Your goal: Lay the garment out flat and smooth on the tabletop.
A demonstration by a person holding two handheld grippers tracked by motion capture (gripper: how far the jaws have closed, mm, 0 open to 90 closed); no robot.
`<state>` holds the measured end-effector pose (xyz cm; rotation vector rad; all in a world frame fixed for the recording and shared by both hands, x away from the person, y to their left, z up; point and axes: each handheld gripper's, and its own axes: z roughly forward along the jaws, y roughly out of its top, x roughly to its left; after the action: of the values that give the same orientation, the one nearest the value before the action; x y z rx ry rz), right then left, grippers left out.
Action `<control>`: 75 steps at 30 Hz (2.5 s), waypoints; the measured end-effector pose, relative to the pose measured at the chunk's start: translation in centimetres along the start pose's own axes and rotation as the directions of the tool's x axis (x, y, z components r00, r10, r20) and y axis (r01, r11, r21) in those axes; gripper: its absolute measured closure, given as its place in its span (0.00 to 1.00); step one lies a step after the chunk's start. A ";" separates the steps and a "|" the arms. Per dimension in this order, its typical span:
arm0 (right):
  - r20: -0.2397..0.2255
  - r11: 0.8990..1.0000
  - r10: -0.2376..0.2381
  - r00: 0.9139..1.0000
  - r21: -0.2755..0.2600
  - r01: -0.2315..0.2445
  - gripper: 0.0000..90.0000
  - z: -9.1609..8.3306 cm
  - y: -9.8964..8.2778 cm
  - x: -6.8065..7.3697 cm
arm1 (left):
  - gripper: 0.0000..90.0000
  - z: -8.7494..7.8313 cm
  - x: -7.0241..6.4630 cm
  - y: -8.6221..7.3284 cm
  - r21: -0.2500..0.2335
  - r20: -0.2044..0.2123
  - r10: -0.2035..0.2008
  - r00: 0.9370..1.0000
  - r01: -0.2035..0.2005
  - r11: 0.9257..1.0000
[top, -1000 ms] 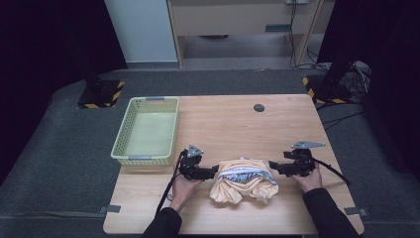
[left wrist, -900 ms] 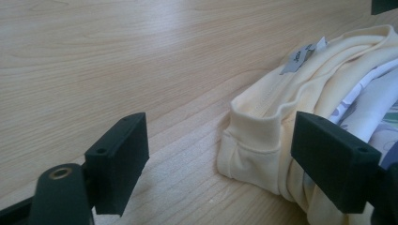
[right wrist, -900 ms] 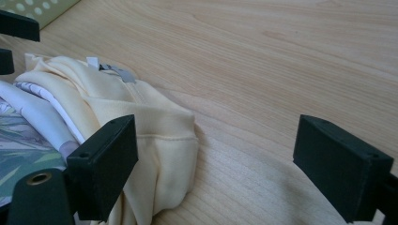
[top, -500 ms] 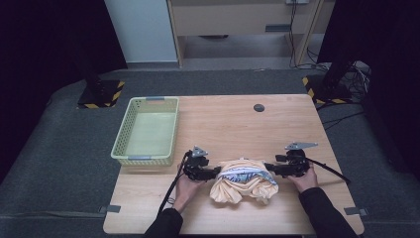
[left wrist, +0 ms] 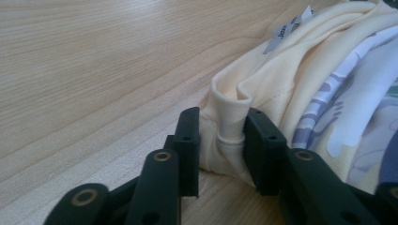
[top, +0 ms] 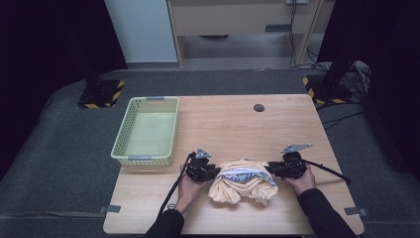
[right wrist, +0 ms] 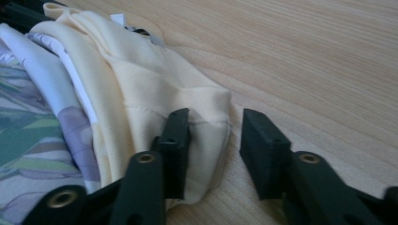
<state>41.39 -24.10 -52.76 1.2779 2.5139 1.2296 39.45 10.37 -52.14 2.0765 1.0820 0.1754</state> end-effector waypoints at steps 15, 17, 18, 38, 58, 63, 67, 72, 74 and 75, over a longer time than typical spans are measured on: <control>0.002 1.000 -0.015 1.000 -0.002 0.015 0.94 -0.8 0.6 0.9 | 0.92 -1.1 -0.9 0.3 0.000 -0.019 0.032 0.999 -0.031 1.000; -0.013 0.999 -0.006 1.000 -0.032 0.006 0.94 -1.6 0.9 1.0 | 0.92 -1.6 -1.1 0.5 -0.015 -0.021 0.033 0.999 -0.034 0.999; -0.017 0.999 -0.010 1.000 -0.041 0.010 0.94 -1.8 1.0 1.0 | 0.92 -2.0 -1.2 0.6 -0.026 -0.023 0.034 0.999 -0.035 0.999; -0.052 0.980 -0.060 0.997 -0.195 0.049 0.94 -6.6 3.1 2.7 | 0.92 -6.9 -2.8 2.3 -0.150 -0.026 0.068 0.997 -0.072 0.986; -0.024 0.938 -0.137 0.990 -0.326 0.122 0.94 -10.6 6.0 5.3 | 0.93 -11.0 -4.7 5.7 -0.297 -0.047 0.104 0.993 -0.113 0.948; 0.011 0.921 -0.142 0.990 -0.364 0.137 0.94 -11.6 6.9 5.7 | 0.93 -11.6 -5.3 7.2 -0.336 -0.069 0.116 0.991 -0.133 0.933; 0.038 0.907 -0.142 0.989 -0.396 0.145 0.94 -12.2 7.8 6.0 | 0.93 -11.8 -5.5 8.8 -0.355 -0.100 0.126 0.987 -0.153 0.922; 0.088 0.882 -0.133 0.987 -0.443 0.158 0.94 -12.8 9.3 6.4 | 0.93 -11.7 -5.5 10.6 -0.381 -0.139 0.129 0.982 -0.173 0.908; 0.122 0.872 -0.123 0.985 -0.460 0.166 0.94 -12.9 10.1 6.5 | 0.93 -11.6 -5.4 11.3 -0.397 -0.153 0.123 0.981 -0.175 0.901; 0.134 0.870 -0.117 0.984 -0.464 0.166 0.94 -12.9 10.3 6.5 | 0.93 -11.5 -5.2 11.7 -0.401 -0.164 0.119 0.979 -0.176 0.899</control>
<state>38.94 -24.11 -35.20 0.9856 2.0084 1.5676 38.64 9.09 -35.01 1.7756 0.8722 0.5801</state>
